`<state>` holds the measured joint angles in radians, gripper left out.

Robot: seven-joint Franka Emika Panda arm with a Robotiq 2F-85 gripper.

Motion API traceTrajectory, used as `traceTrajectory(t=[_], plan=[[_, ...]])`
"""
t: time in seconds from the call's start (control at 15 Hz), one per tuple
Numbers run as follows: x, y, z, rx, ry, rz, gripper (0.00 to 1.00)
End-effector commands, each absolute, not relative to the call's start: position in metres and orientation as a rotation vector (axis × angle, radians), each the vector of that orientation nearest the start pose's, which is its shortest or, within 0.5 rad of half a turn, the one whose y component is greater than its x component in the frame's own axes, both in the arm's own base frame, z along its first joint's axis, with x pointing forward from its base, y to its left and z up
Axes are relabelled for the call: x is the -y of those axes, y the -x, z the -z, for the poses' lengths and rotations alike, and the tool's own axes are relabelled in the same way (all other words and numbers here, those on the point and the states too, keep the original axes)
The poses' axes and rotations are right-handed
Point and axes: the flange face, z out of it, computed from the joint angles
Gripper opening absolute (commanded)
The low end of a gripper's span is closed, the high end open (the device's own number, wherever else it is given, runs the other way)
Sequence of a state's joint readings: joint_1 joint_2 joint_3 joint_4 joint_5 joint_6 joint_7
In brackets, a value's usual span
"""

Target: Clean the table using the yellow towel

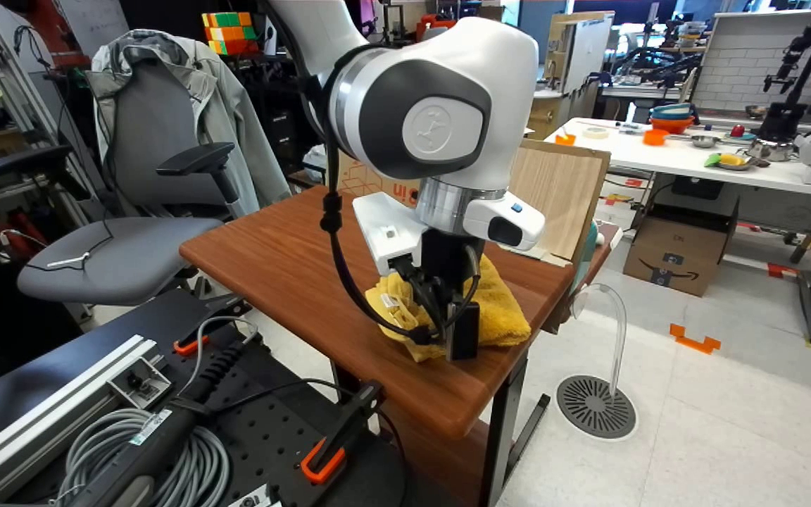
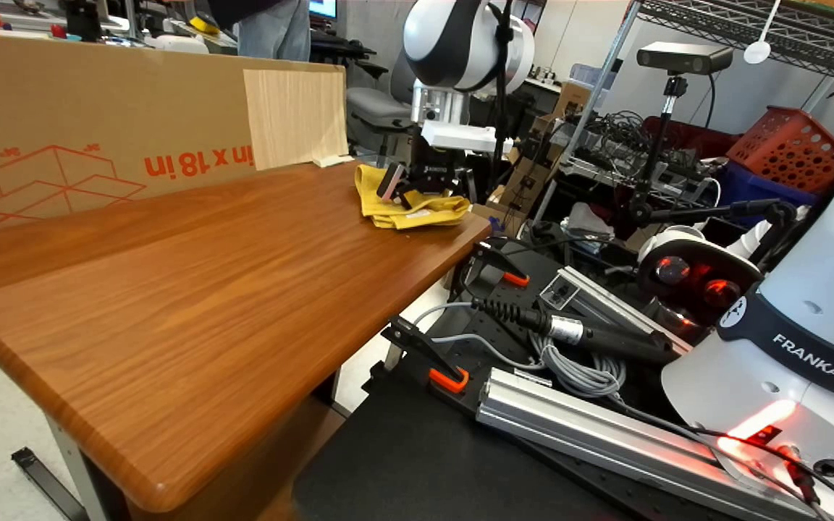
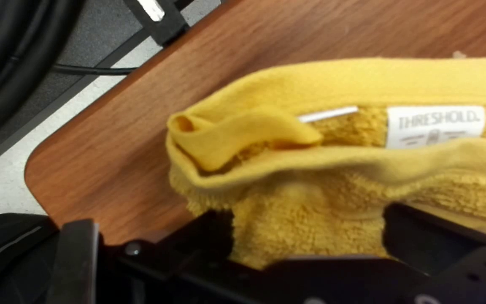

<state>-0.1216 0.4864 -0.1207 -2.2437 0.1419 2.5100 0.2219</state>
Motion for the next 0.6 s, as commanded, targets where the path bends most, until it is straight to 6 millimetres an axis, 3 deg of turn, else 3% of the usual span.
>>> traceTrajectory(t=[0.0,0.27,0.53], plan=[[0.120,-0.495,-0.128,-0.872,2.987,-0.387,1.00],[0.096,-0.468,-0.132,-0.732,3.010,-0.401,1.00],[0.100,-0.456,-0.151,-0.704,3.006,-0.380,1.00]])
